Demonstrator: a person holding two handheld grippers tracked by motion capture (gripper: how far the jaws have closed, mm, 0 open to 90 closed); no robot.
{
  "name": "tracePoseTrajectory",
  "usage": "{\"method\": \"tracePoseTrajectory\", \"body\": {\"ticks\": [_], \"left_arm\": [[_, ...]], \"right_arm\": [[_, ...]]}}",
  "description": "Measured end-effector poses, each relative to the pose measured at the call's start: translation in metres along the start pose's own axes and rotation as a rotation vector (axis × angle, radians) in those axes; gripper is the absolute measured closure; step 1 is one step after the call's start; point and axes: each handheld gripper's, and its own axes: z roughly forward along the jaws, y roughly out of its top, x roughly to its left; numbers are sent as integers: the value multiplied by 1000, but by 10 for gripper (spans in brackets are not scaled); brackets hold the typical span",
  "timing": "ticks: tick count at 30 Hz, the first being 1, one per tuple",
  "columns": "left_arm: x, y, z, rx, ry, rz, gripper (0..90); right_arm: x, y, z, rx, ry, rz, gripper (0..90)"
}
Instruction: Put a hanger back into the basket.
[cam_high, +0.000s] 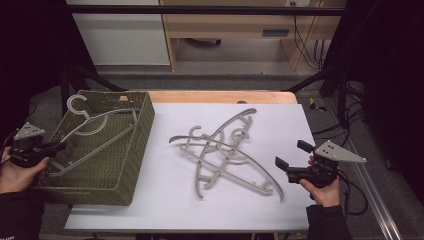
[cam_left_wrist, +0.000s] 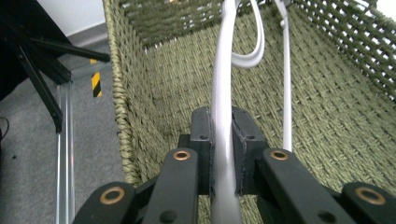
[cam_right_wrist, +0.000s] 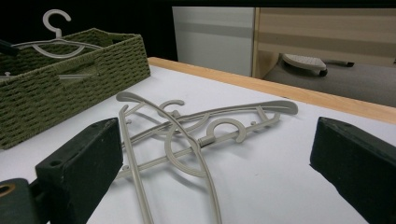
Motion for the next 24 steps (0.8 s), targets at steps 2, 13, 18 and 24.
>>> {"method": "tracePoseTrajectory", "body": {"ticks": [2, 13, 18, 24], "left_arm": [[1, 1, 2, 21, -1, -6, 804], [-8, 8, 11, 156, 6, 11, 784], [-12, 11, 6, 126, -1, -4, 700], [-27, 21, -9, -5, -49, -47, 535]], "right_arm": [[0, 0, 0, 0, -2, -1, 26], [0, 0, -1, -2, -2, -1, 25], [0, 1, -1, -3, -2, -2, 25], [0, 1, -1, -1, -4, -1, 26]]}}
